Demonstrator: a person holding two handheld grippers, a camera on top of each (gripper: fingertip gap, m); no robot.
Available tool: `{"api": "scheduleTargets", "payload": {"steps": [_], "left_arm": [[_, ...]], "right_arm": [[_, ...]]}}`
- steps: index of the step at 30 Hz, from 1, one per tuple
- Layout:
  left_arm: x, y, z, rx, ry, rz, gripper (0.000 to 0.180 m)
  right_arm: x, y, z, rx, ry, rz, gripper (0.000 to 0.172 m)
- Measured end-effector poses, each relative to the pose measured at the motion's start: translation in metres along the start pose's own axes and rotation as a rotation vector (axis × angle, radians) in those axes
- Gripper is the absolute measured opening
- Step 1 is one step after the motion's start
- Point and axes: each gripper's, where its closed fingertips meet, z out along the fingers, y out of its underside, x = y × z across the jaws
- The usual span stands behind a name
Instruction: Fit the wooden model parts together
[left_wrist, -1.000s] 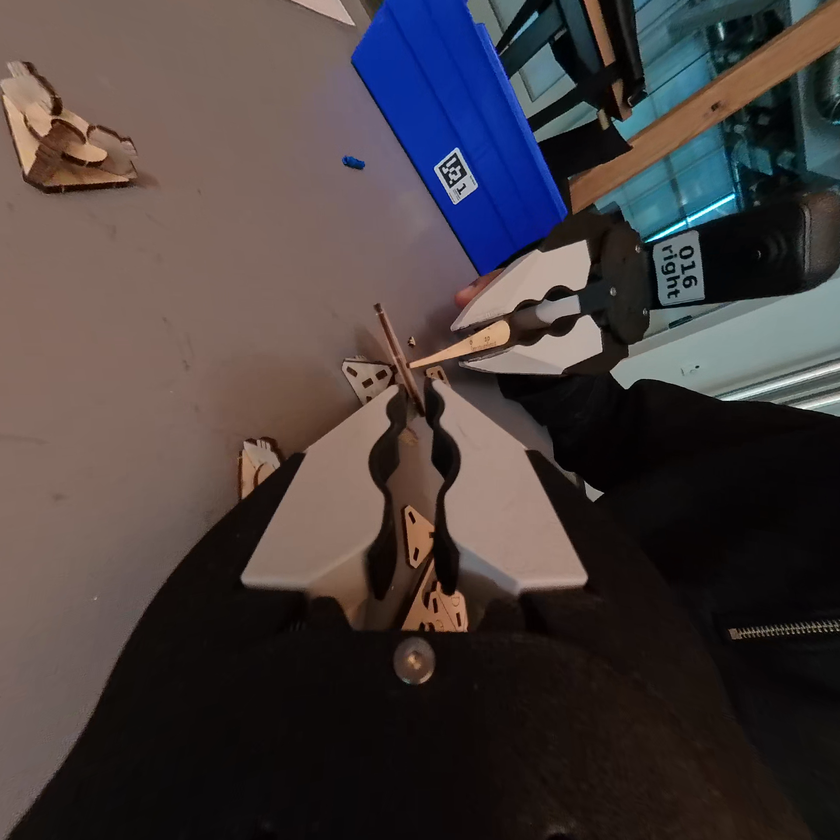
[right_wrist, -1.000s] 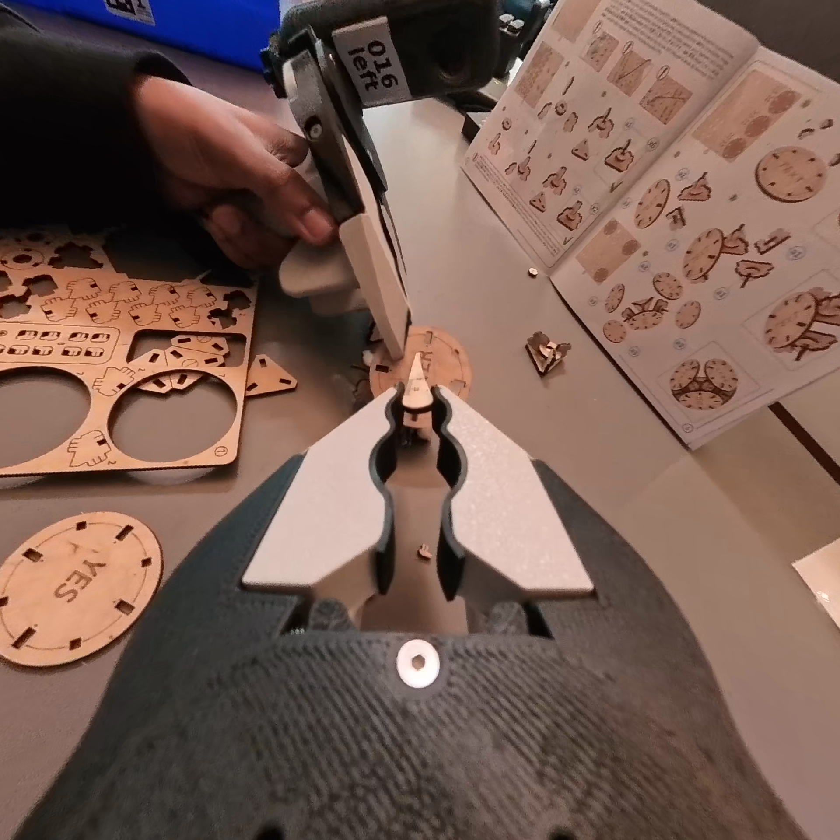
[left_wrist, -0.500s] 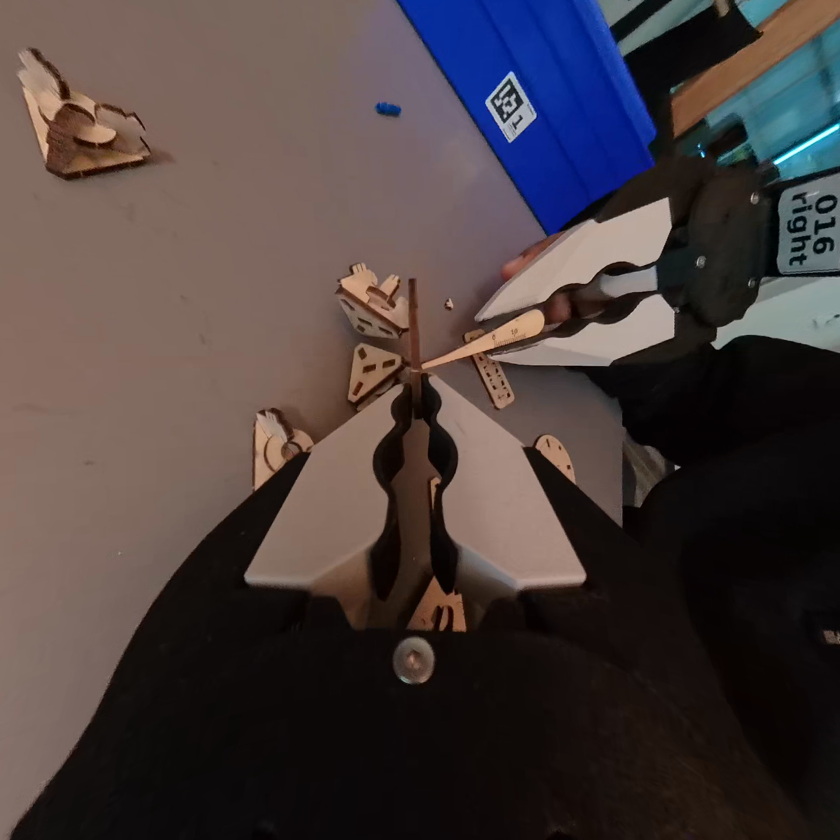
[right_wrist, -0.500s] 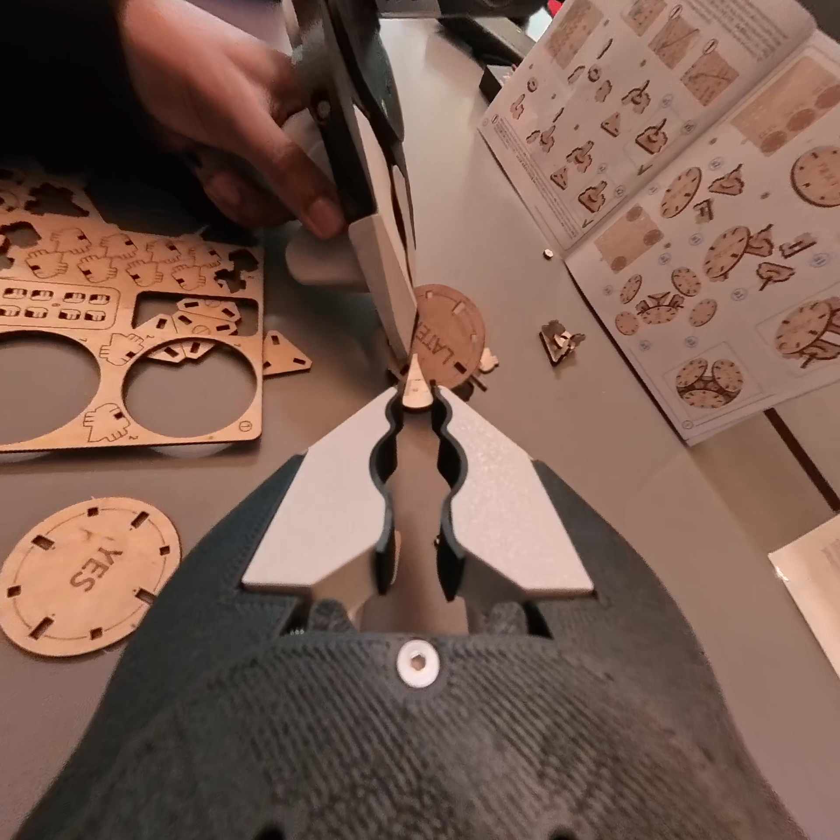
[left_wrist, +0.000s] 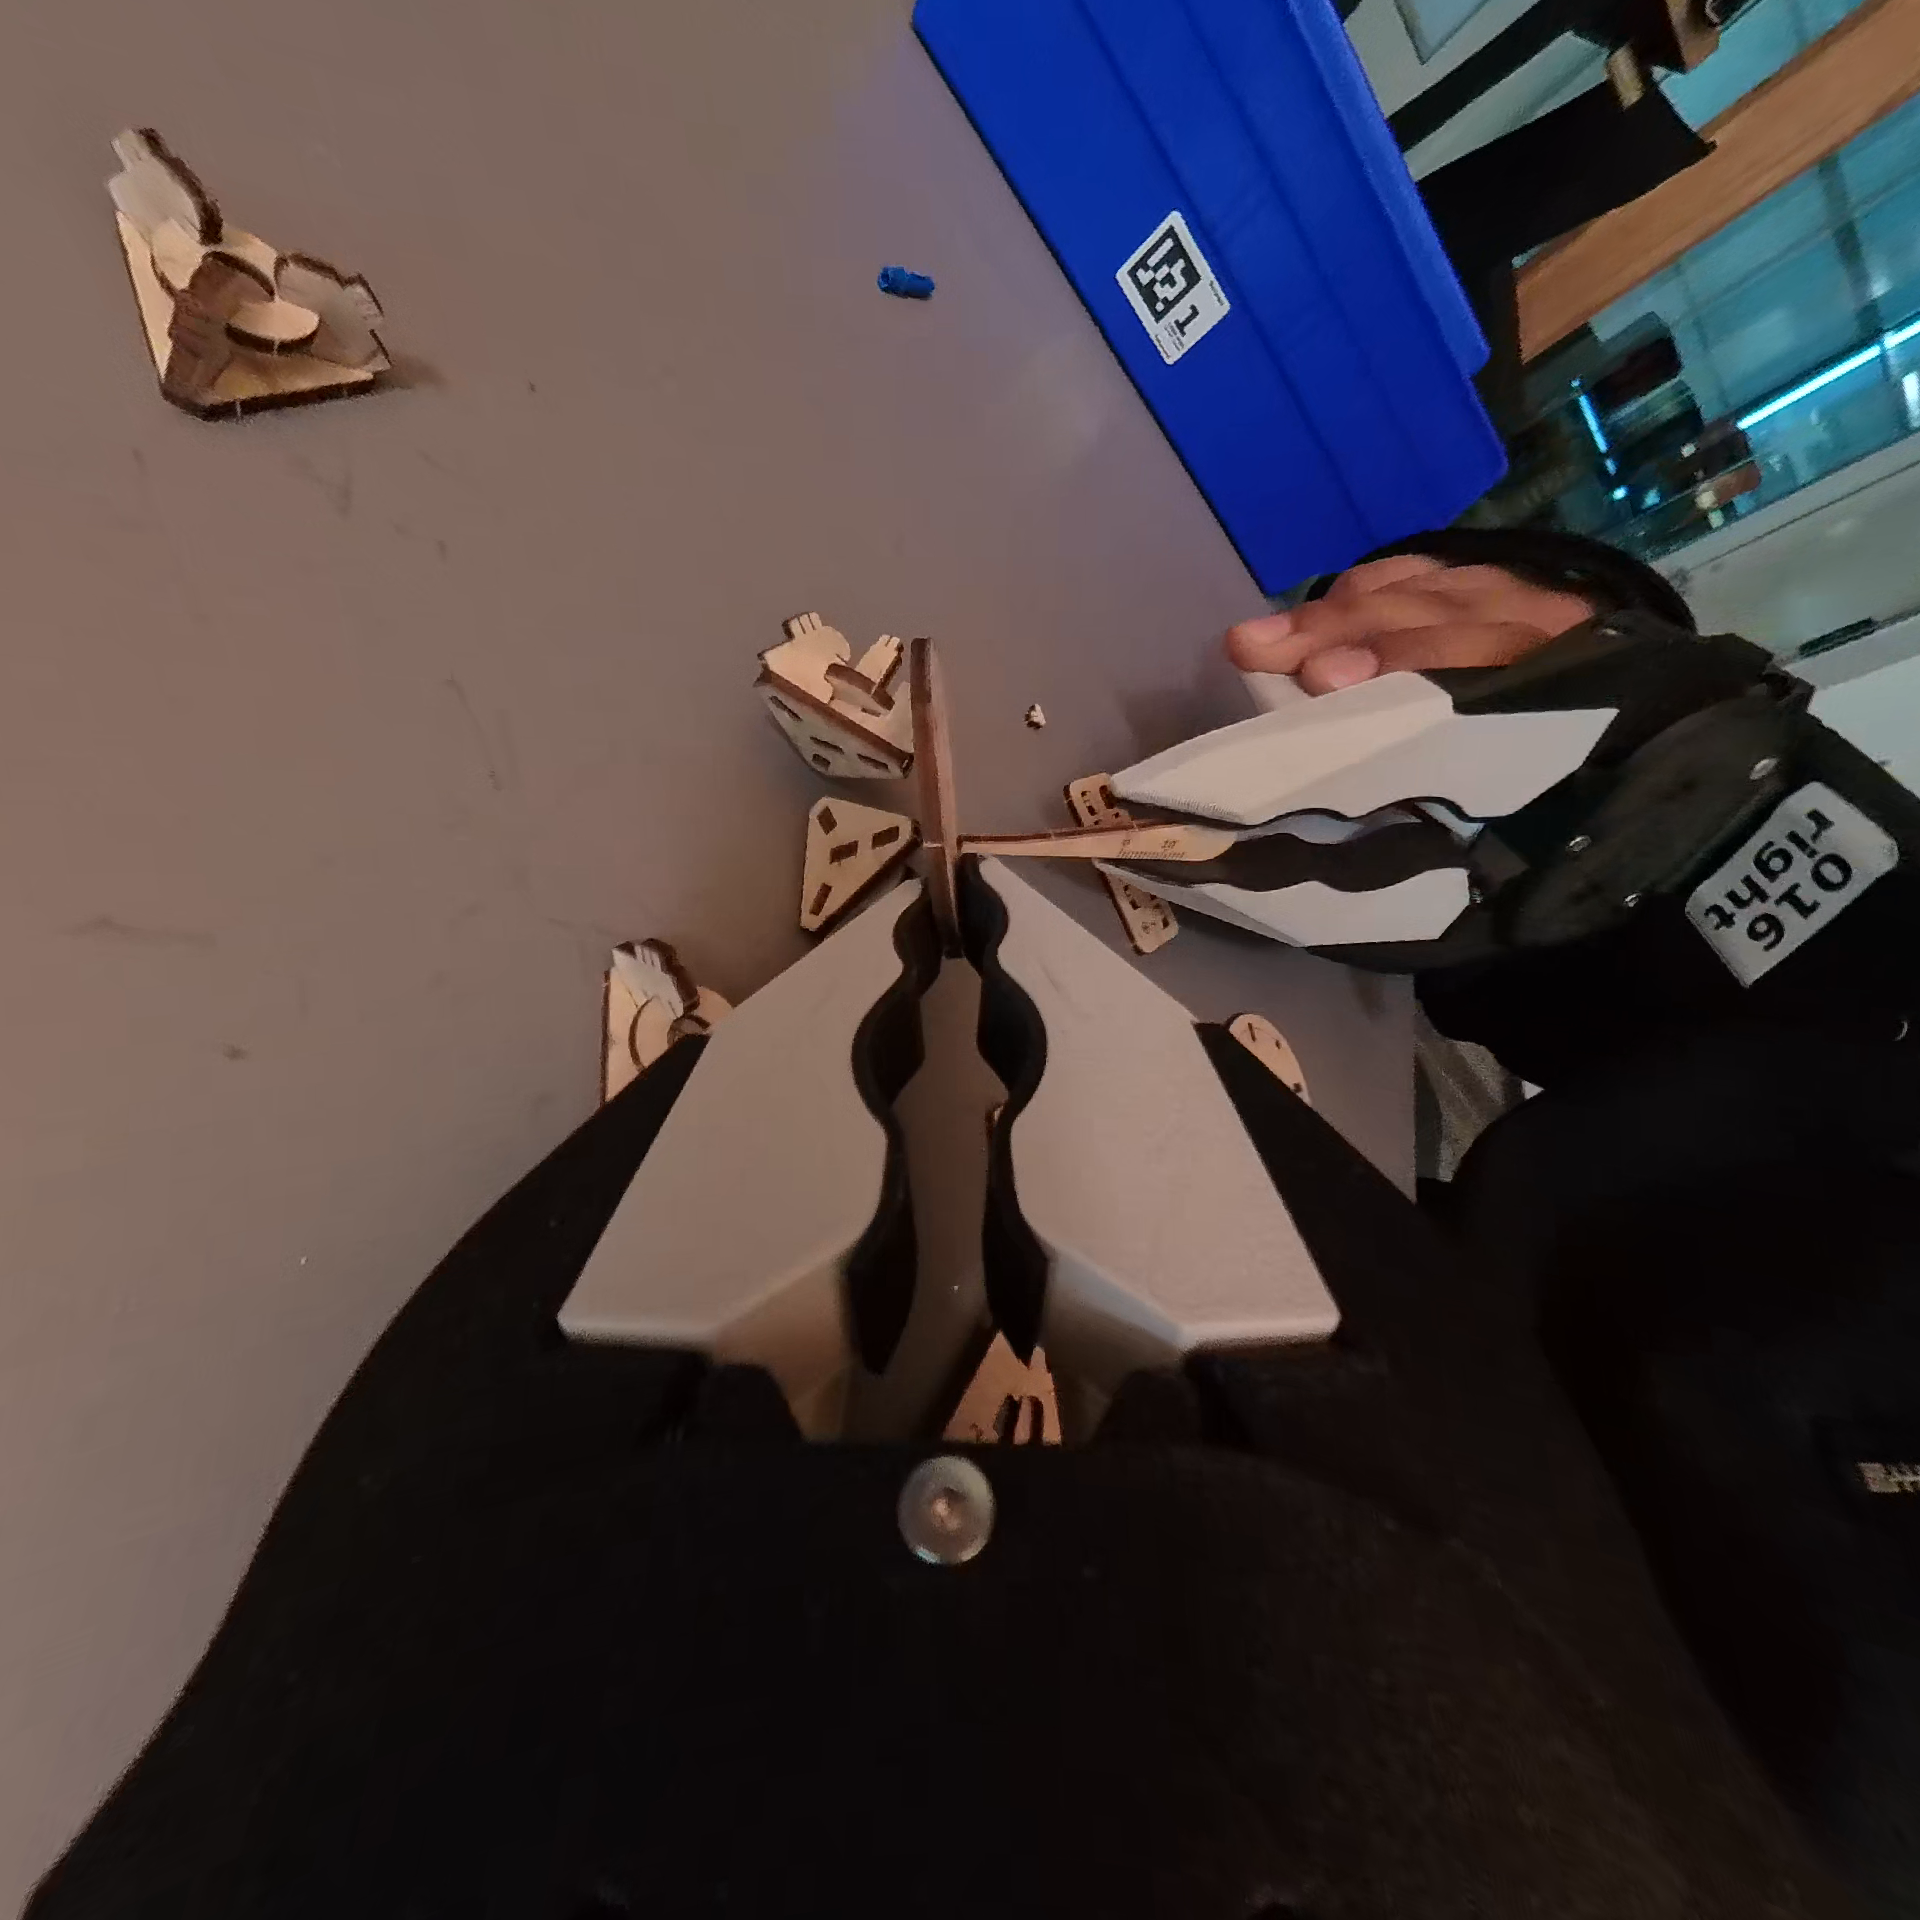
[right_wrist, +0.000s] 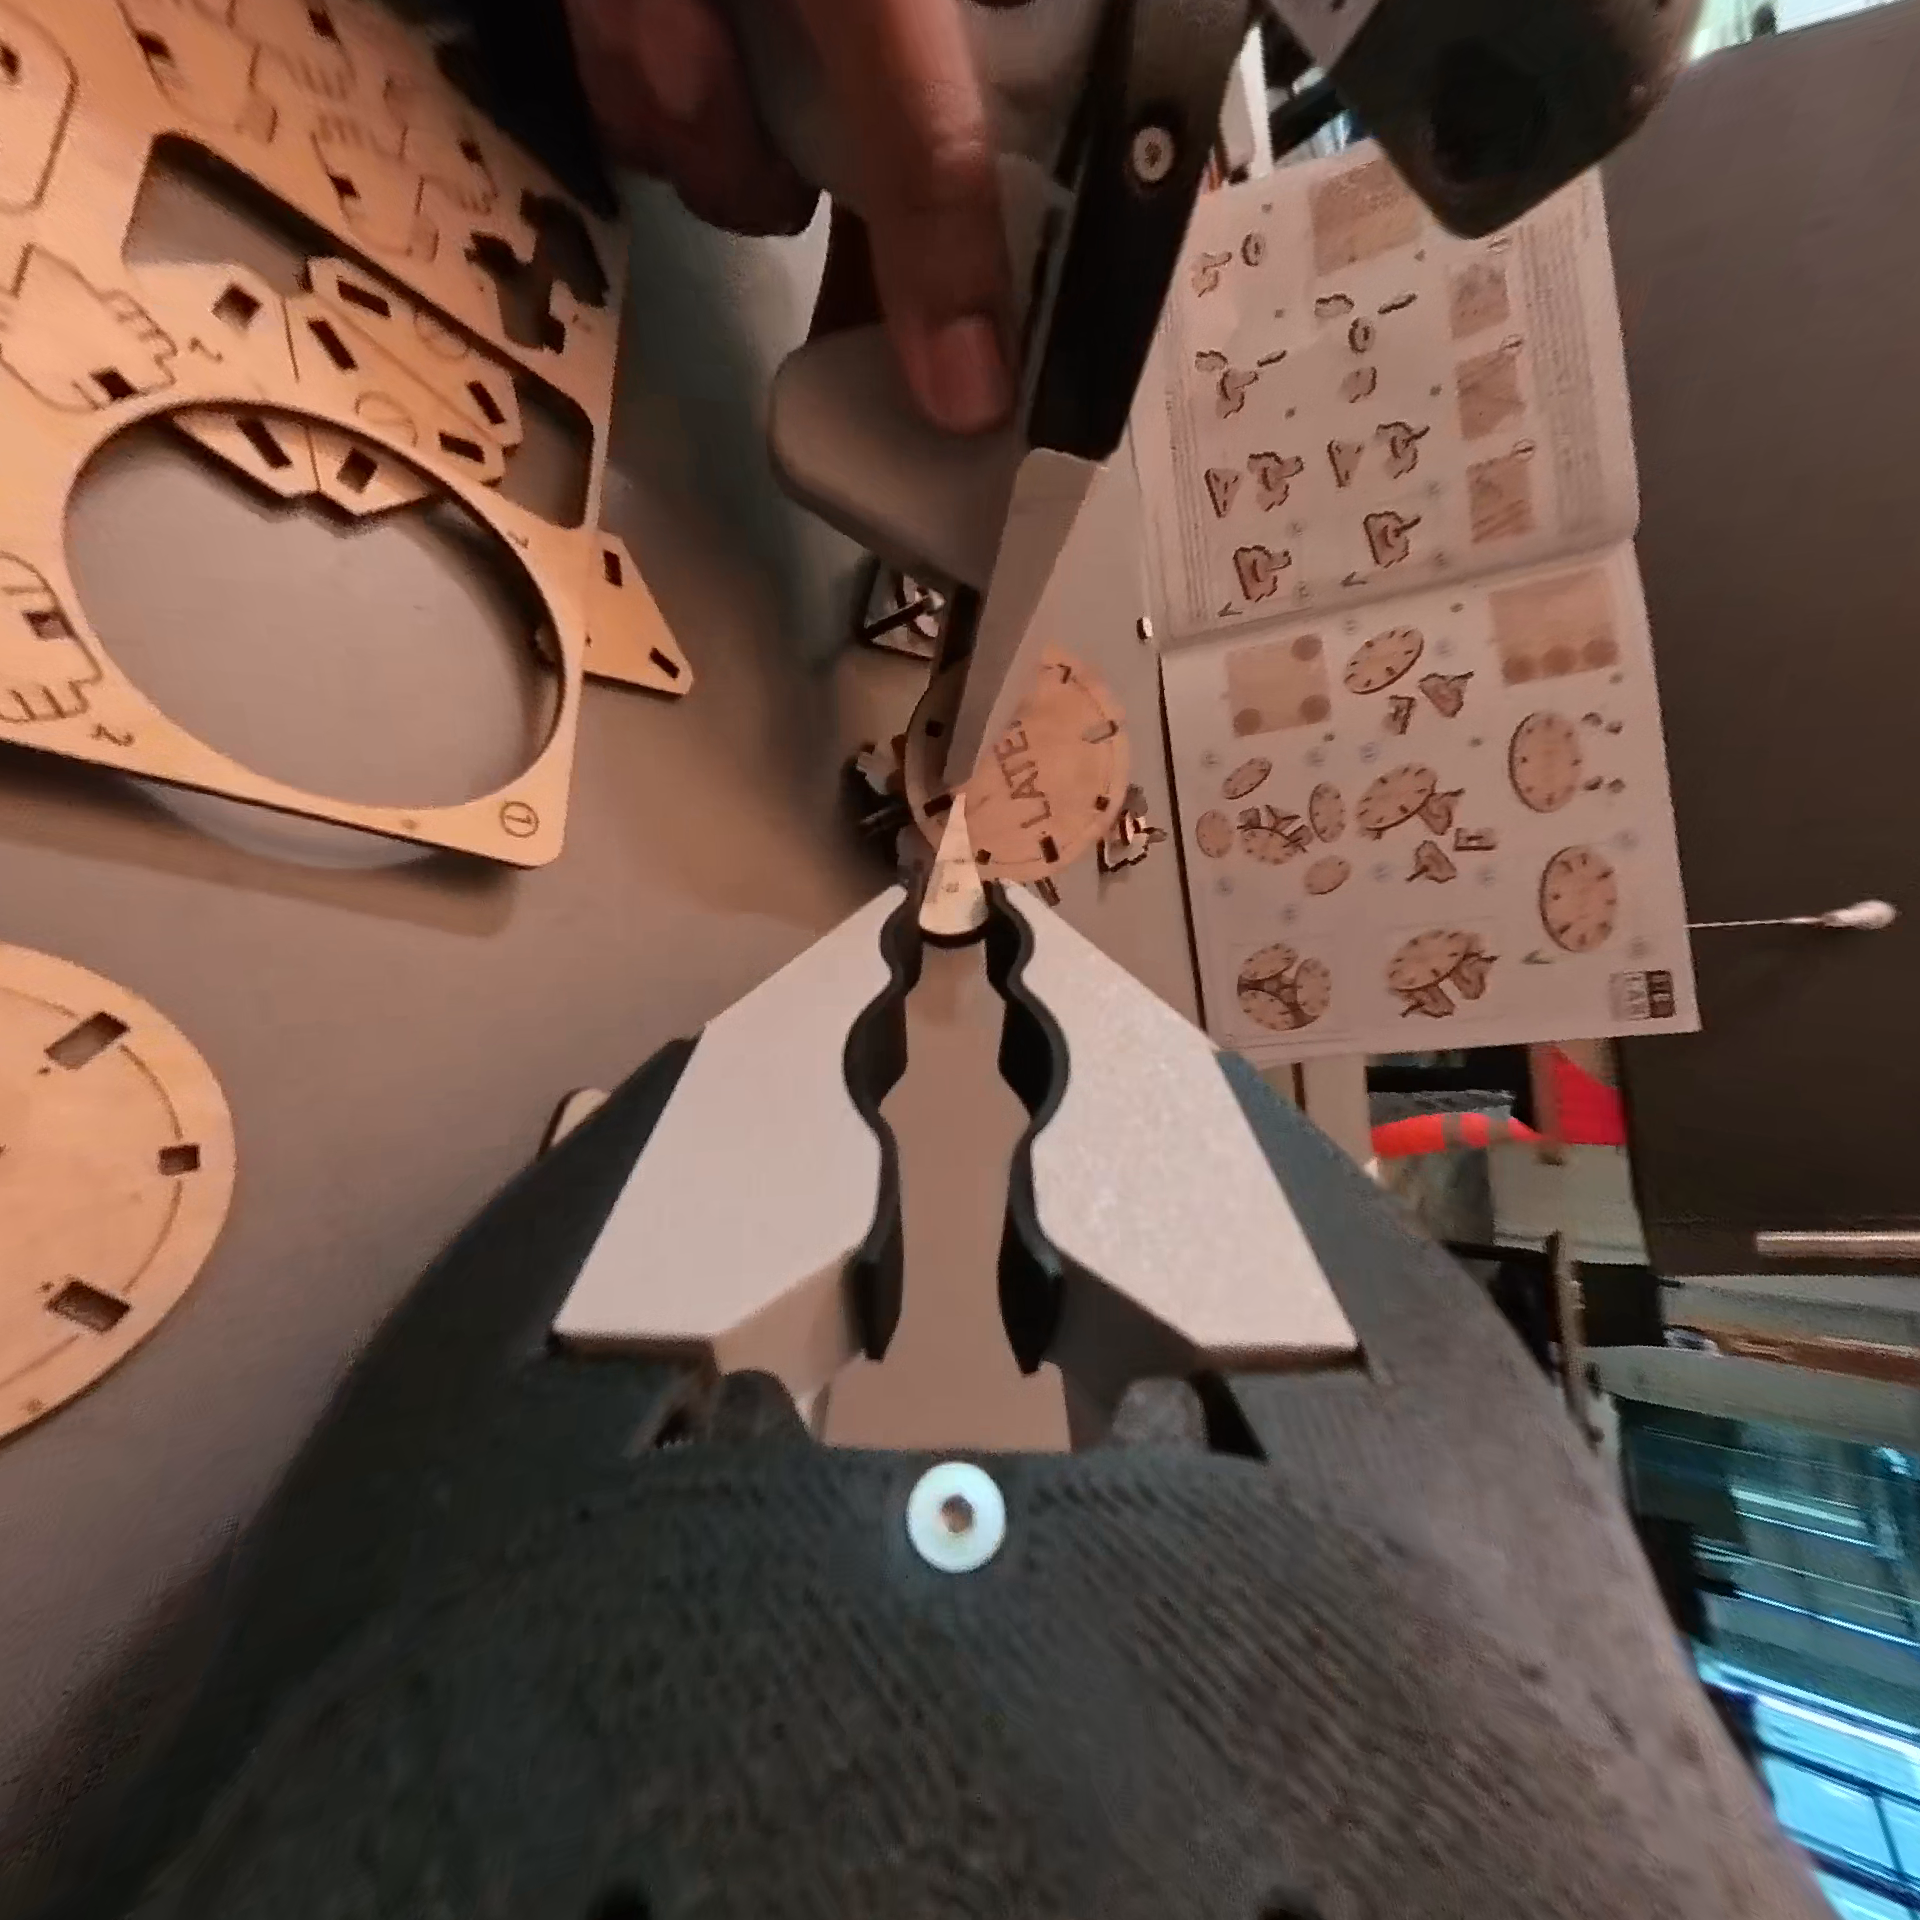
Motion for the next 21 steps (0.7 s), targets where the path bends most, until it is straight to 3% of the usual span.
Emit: {"api": "scheduleTargets", "payload": {"steps": [9,21], "left_arm": [[-0.0016,0.0001,-0.0006,-0.011,-0.049,0.037,0.002],[-0.0013,-0.0006,0.0014,-0.01,-0.071,0.059,0.002]], "right_arm": [[-0.0045,0.0029,0.0015,-0.042,0.019,-0.104,0.01],[-0.0063,-0.0004,0.0021,0.018,0.023,-0.095,0.01]]}}
